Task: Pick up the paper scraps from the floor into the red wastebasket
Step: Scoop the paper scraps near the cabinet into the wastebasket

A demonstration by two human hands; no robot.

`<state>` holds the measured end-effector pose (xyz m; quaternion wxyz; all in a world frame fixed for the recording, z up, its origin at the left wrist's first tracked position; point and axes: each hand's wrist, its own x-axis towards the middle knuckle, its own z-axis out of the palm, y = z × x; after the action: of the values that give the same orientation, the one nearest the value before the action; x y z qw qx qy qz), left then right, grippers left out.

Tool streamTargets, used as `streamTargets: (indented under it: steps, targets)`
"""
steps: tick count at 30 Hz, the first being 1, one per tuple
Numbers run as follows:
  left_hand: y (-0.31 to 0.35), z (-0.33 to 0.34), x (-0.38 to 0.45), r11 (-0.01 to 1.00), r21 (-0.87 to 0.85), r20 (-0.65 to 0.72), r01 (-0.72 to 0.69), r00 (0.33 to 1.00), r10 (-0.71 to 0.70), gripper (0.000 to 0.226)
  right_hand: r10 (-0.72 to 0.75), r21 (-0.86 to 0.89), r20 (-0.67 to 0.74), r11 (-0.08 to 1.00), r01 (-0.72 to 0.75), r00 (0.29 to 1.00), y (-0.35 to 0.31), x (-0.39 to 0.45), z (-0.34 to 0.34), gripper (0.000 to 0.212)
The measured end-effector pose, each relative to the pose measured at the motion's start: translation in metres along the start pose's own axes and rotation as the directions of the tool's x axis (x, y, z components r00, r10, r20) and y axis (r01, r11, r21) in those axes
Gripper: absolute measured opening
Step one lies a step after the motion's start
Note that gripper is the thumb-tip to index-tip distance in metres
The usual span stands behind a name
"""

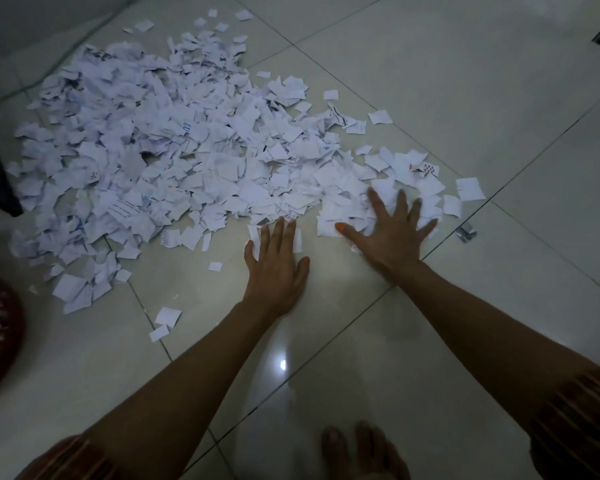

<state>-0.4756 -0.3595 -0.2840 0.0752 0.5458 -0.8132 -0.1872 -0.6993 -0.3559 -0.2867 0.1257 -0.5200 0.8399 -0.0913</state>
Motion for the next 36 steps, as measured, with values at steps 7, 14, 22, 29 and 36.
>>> streamTargets:
  steps: [7, 14, 22, 29, 36]
  targets:
    - [-0.003, -0.003, 0.012, 0.99, -0.075, -0.171, -0.116, 0.98, 0.102, 0.067, -0.245, -0.016, -0.163, 0.969, 0.246, 0.956, -0.028, -0.007, 0.018, 0.074]
    - [-0.005, -0.008, 0.048, 0.99, -0.032, -0.203, -0.139, 0.971, 0.129, 0.078, -0.453, 0.126, -0.3, 0.853, 0.506, 0.839, -0.03, -0.008, 0.025, 0.035]
    - [0.014, -0.016, 0.107, 0.999, -0.045, -0.072, 0.019, 0.997, -0.022, 0.088, -0.533, 0.186, -0.324, 0.774, 0.605, 0.782, -0.02, -0.016, 0.021, 0.017]
    - [0.007, 0.002, 0.103, 0.995, 0.101, -0.072, 0.003, 0.997, 0.004, 0.055, -0.542, 0.192, -0.303, 0.771, 0.608, 0.784, -0.01, -0.023, 0.011, 0.01]
    - [-0.02, -0.017, 0.09, 0.989, 0.038, -0.177, -0.141, 0.973, 0.145, 0.021, -0.506, 0.219, -0.336, 0.778, 0.588, 0.794, -0.022, -0.026, 0.008, 0.017]
